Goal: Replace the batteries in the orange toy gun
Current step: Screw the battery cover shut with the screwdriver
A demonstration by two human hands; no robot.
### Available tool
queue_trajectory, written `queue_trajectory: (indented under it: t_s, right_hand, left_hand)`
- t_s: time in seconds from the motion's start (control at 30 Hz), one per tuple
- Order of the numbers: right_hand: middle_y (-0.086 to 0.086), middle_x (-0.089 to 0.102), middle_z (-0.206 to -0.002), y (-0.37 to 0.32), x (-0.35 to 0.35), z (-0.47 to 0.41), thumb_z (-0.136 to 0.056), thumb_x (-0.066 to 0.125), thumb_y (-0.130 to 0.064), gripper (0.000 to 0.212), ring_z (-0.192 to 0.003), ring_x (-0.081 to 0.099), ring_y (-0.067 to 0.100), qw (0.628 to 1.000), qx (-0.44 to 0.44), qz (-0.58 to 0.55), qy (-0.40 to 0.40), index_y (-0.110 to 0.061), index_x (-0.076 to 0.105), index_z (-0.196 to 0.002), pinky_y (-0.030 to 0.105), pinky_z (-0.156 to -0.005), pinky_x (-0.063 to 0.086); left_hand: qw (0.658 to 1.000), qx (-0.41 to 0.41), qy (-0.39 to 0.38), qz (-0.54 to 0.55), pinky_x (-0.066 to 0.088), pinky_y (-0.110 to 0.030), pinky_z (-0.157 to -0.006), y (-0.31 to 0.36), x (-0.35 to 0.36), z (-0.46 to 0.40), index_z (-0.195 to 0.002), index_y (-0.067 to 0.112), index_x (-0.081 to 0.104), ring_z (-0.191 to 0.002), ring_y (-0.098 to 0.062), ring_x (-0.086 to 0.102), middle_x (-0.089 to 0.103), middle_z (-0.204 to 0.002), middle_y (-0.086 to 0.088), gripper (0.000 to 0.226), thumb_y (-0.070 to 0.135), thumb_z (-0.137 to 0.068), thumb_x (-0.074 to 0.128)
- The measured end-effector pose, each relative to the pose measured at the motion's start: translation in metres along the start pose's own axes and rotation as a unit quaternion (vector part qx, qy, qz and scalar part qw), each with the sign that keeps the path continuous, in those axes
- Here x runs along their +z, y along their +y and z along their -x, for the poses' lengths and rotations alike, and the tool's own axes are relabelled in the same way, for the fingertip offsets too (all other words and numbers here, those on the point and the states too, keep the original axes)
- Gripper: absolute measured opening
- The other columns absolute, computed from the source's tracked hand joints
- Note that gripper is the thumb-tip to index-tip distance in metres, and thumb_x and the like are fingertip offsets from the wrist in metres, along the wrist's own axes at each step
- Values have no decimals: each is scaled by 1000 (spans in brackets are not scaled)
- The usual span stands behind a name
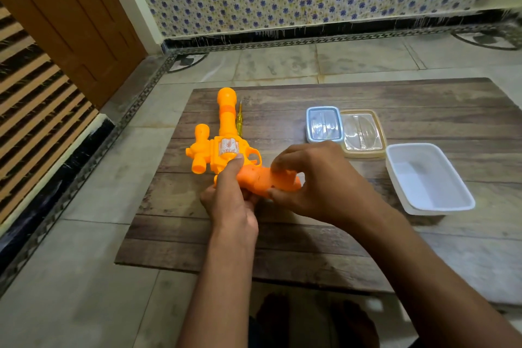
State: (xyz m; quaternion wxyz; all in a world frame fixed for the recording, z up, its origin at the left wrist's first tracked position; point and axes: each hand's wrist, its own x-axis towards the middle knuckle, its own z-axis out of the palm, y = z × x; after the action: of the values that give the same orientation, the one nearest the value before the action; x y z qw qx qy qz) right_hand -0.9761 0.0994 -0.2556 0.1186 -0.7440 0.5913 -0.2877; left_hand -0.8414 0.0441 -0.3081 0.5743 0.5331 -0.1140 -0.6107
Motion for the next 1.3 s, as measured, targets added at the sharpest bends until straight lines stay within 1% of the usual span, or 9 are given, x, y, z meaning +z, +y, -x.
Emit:
queue_trajectory:
  t_s: [0.07, 0.23, 0.43, 0.7, 0.77, 0.87, 1.03, 1.2, 1.3]
  right_hand:
    - [4, 78, -91, -1, 1, 0, -77, 83, -37, 30, -80, 70, 20, 1000, 8, -2, -13, -15, 82, -95, 40, -75, 57]
    - [4, 80, -95, -3, -2, 1, -78, 84, -39, 31, -84, 72, 19, 999, 21, -22, -29, -17, 83, -99, 37, -79, 55]
    - [3, 80, -92, -8, -2, 1, -78, 85, -42, 33, -81, 74, 18, 997, 38, -63, -31, -16, 83, -99, 39, -78, 59]
    - [4, 76, -105, -8, 3, -2, -80, 80, -44, 34, -91, 70, 22, 998, 21, 10, -52, -19, 81, -103, 41, -79, 57]
    - [4, 75, -105, -9, 3, -2, -82, 78, -44, 34, -90, 69, 22, 998, 17, 24, -57, -18, 81, -104, 41, -79, 57]
    - [4, 73, -110, -10, 3, -3, -84, 76, -42, 36, -94, 68, 21, 997, 13, 33, -68, -17, 81, -108, 41, -81, 57]
    - [1, 68, -115, -8, 8, -4, -89, 71, -45, 37, -104, 62, 20, 996, 16, 50, -75, -18, 80, -113, 40, -87, 54]
    - [1, 63, -113, -9, 11, -4, -85, 54, -54, 50, -105, 58, 23, 993, 48, 60, -86, -19, 80, -110, 43, -89, 53]
    - [2, 56, -130, -8, 11, -4, -92, 67, -44, 36, -118, 54, 22, 993, 60, 49, -90, -19, 80, -115, 33, -93, 48]
  left_hand:
    - [1000, 3, -6, 2, 60, -32, -53, 1, 2, 1, -97, 15, 71, -73, -20, 75, 77, -93, -10, 14, 6, -88, 76]
    - [999, 28, -5, 18, 63, -43, -75, 2, 4, 4, -94, 13, 70, -80, -25, 75, 77, -93, -12, 14, 0, -90, 74]
    - [999, 37, -2, 9, 64, -52, -83, 2, 3, 6, -95, 10, 72, -88, -31, 76, 78, -100, -16, 10, 3, -89, 76]
    - [999, 35, 10, 11, 63, -44, -73, 2, 6, 9, -87, 15, 62, -61, -16, 72, 74, -76, -5, 20, 4, -89, 78]
    - [999, 35, 10, 8, 63, -45, -72, 2, 6, 8, -87, 14, 64, -61, -17, 73, 75, -74, -5, 17, 3, -89, 78]
    - [999, 35, 9, 5, 65, -45, -72, 2, 6, 6, -95, 10, 70, -65, -19, 74, 76, -83, -9, 11, 4, -89, 78]
    - [999, 38, 9, 7, 64, -43, -70, 1, 5, 2, -88, 12, 69, -67, -20, 74, 76, -82, -8, 12, 3, -89, 77]
    - [1000, 29, -5, 7, 60, -32, -50, 1, 5, 1, -90, 9, 70, -59, -16, 74, 77, -80, -10, 9, 2, -90, 75]
    - [1000, 27, -11, 12, 58, -30, -47, 2, 5, 2, -95, 9, 71, -62, -17, 74, 77, -80, -8, 9, 2, -91, 75]
